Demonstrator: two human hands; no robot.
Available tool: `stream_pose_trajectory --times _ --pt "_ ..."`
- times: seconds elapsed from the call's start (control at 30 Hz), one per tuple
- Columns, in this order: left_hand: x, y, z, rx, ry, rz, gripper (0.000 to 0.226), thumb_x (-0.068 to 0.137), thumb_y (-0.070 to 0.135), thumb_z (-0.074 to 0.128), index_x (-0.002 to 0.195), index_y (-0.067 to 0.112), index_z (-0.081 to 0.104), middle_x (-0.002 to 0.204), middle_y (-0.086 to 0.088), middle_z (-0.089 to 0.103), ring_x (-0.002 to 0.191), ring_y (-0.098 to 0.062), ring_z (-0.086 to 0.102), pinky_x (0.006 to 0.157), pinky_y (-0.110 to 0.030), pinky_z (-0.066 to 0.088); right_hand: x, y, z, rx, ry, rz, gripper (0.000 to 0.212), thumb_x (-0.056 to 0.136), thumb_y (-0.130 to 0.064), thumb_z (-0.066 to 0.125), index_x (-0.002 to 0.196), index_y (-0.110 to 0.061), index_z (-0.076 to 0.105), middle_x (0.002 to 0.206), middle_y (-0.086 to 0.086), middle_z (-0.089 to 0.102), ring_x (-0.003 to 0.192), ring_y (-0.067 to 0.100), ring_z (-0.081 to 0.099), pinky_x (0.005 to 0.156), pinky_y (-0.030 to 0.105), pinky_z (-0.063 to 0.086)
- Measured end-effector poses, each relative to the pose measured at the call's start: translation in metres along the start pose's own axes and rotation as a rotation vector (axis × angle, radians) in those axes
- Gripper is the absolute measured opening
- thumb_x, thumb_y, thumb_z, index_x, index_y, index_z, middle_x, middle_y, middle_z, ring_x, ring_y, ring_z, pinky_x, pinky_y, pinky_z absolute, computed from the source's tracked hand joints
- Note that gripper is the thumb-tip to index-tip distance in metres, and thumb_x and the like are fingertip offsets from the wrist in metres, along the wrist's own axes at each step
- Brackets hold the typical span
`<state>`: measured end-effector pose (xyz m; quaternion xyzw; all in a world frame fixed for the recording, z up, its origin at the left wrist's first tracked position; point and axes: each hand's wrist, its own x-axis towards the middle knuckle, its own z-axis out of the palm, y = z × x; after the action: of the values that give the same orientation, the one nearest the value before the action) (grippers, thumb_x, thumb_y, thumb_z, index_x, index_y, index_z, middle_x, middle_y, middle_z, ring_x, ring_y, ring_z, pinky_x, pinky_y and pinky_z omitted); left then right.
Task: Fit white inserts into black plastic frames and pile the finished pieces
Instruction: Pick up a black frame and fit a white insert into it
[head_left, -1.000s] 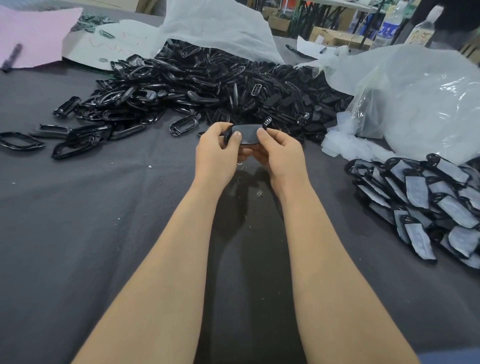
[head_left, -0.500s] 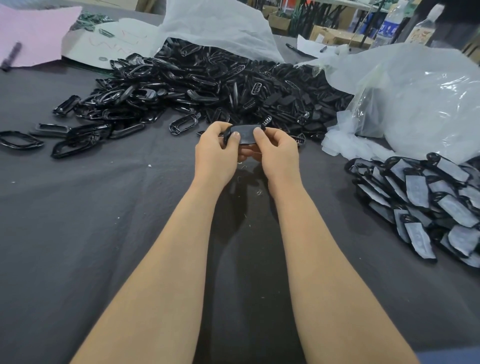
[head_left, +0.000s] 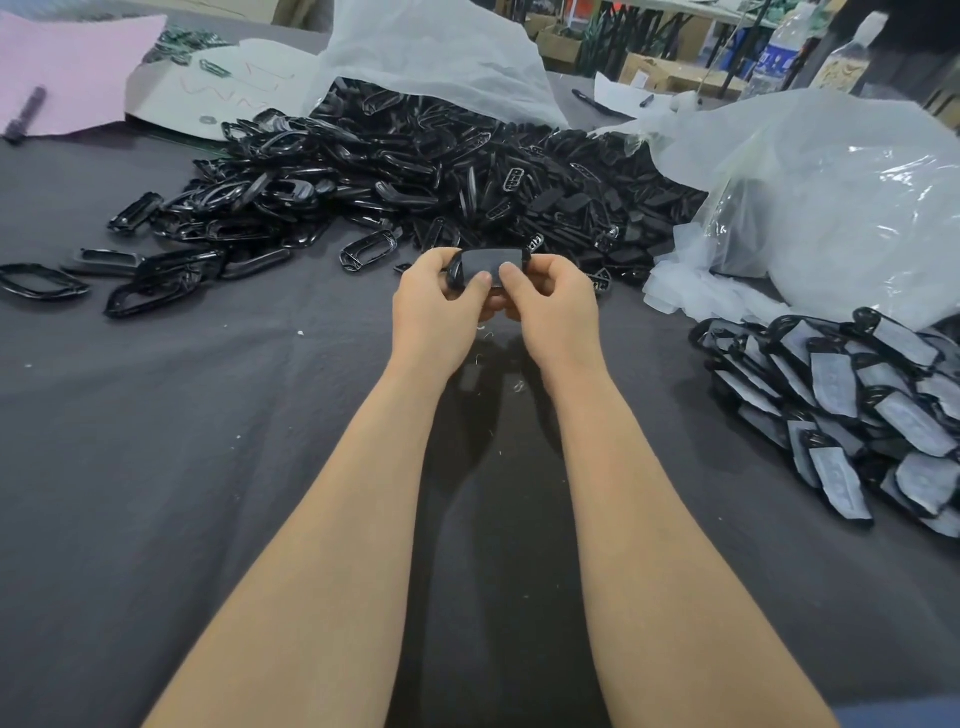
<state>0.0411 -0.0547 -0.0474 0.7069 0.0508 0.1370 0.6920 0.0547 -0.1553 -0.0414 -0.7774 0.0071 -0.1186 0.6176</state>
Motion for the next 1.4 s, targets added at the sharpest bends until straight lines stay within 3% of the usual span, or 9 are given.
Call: stream_pose_trajectory --times 0.1,0.23,0.37,0.53,0.63,0.73,0.97,1.07,1.4 --pt "0.0010 -0.0010 -0.0010 -0.004 0.001 0.000 0.014 0.094 0.006 0.058 0.105 0.014 0.061 0.091 -0.005 0.072 0.080 -0.015 0.070 0.080 -0.031 0.059 0.0000 0.0007 0.0003 0.019 -0.055 0.001 0.015 0.090 -0.009 0.062 0.103 -0.012 0.057 0.098 0.007 0.069 0.089 0.018 0.068 0.085 0.034 0.056" --pt "0.0006 -0.0018 0.0003 0.013 -0.014 0.020 0.017 0.096 0.006 0.053 0.097 0.022 0.060 0.090 -0.002 0.071 0.076 -0.011 0.070 0.075 -0.026 0.058 0.0008 0.0023 -0.0004 0.031 -0.015 -0.028 0.013 0.089 -0.007 0.063 0.097 -0.014 0.055 0.087 -0.001 0.067 0.073 0.004 0.066 0.069 0.017 0.051" --pt "-0.0001 -0.0007 -0.0001 0.016 -0.031 0.040 0.013 0.094 0.010 0.058 0.099 0.023 0.058 0.090 0.002 0.070 0.075 -0.007 0.068 0.071 -0.020 0.057 0.0017 0.0053 -0.0005 0.032 -0.001 -0.031 0.014 0.088 -0.009 0.065 0.099 -0.014 0.056 0.092 0.003 0.068 0.082 0.012 0.065 0.074 0.022 0.053" --pt "-0.0001 -0.0006 -0.0008 0.019 -0.016 0.036 0.022 0.093 0.004 0.058 0.092 0.026 0.057 0.087 0.003 0.069 0.070 -0.003 0.067 0.074 -0.023 0.057 0.0026 0.0052 -0.0013 0.065 -0.041 -0.009 0.008 0.091 -0.008 0.060 0.095 -0.015 0.059 0.086 0.001 0.069 0.074 0.010 0.067 0.065 0.018 0.052" --pt "0.0013 -0.0009 -0.0009 0.047 -0.020 0.019 0.019 0.094 0.005 0.054 0.098 0.023 0.060 0.096 -0.005 0.071 0.085 -0.016 0.070 0.083 -0.033 0.058 0.0056 0.0062 -0.0016 0.067 -0.032 0.022 0.008 0.094 -0.007 0.054 0.093 -0.013 0.060 0.085 0.006 0.071 0.074 0.015 0.069 0.067 0.024 0.055" --pt "0.0006 -0.0008 0.0002 0.051 -0.043 0.014 0.022 0.096 0.005 0.050 0.097 0.024 0.060 0.098 -0.006 0.072 0.087 -0.020 0.071 0.084 -0.035 0.058 0.0077 0.0080 -0.0004 0.033 -0.004 0.043 0.007 0.095 -0.008 0.052 0.097 -0.009 0.059 0.093 0.014 0.071 0.086 0.027 0.070 0.075 0.034 0.057" --pt "0.0011 0.0001 -0.0026 0.021 -0.033 -0.018 0.021 0.097 0.006 0.050 0.099 0.025 0.060 0.094 -0.005 0.072 0.084 -0.018 0.072 0.074 -0.028 0.058 0.0046 0.0059 -0.0028 0.097 -0.058 0.054 0.008 0.093 -0.013 0.057 0.100 -0.011 0.061 0.092 0.007 0.071 0.080 0.017 0.069 0.062 0.018 0.049" --pt "0.0004 0.0011 -0.0022 0.014 -0.027 -0.023 0.021 0.095 0.006 0.052 0.094 0.026 0.060 0.090 -0.003 0.073 0.080 -0.016 0.072 0.074 -0.028 0.059 0.0044 0.0053 -0.0042 0.062 -0.044 0.024 0.009 0.092 -0.011 0.060 0.087 -0.019 0.058 0.087 0.004 0.069 0.078 0.016 0.068 0.064 0.020 0.051" --pt "-0.0019 0.0013 -0.0019 -0.052 0.022 -0.027 0.014 0.098 0.014 0.052 0.089 0.021 0.060 0.081 -0.005 0.073 0.069 -0.014 0.073 0.065 -0.025 0.058 0.0028 0.0053 -0.0027 0.023 -0.054 -0.020 0.012 0.091 -0.012 0.061 0.083 -0.021 0.057 0.087 0.007 0.069 0.080 0.020 0.068 0.066 0.023 0.054"
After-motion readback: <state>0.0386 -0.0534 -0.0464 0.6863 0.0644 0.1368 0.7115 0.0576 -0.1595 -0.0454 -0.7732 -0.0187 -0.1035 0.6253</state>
